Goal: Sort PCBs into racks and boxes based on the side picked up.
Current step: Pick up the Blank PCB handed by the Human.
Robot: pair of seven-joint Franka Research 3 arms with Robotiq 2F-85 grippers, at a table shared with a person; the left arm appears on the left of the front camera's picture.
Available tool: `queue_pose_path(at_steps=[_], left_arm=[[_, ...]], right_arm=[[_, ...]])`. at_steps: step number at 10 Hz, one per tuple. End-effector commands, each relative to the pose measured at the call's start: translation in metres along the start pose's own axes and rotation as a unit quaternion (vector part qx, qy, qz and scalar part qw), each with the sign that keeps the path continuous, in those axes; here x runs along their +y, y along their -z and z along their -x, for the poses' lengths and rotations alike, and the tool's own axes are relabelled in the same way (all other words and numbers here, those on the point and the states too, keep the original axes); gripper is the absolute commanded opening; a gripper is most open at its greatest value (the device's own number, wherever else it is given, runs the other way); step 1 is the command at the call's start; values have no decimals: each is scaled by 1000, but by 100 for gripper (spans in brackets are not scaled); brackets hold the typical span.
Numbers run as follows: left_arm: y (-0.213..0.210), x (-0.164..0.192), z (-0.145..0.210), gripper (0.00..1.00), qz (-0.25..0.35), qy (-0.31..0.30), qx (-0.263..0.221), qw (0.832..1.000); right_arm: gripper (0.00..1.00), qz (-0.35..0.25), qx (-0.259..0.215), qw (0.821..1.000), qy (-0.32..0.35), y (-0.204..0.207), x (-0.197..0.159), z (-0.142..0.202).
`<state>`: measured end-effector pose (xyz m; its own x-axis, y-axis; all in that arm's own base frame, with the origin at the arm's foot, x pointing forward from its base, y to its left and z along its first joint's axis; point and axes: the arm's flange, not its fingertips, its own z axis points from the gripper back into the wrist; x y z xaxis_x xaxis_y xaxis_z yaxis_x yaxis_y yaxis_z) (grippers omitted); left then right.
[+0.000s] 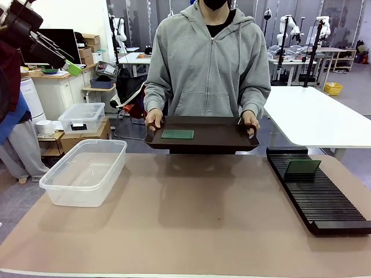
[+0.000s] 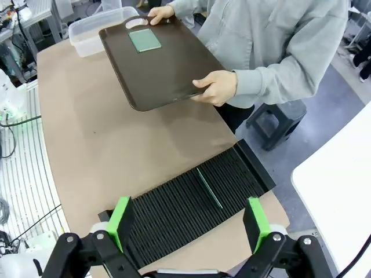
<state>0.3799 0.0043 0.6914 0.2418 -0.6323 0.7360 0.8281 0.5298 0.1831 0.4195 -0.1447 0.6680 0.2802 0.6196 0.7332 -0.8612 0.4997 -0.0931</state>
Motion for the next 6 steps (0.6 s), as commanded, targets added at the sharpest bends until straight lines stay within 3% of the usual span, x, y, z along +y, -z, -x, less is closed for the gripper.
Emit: queue_pose_path(at_steps=[1, 6], left_arm=[[-1, -1, 1, 100, 4, 2, 0, 1000], [-1, -1, 1, 100, 4, 2, 0, 1000]], right_arm=[[100, 1, 0, 1000, 4, -1, 0, -1], [100, 1, 0, 1000, 4, -1, 0, -1]])
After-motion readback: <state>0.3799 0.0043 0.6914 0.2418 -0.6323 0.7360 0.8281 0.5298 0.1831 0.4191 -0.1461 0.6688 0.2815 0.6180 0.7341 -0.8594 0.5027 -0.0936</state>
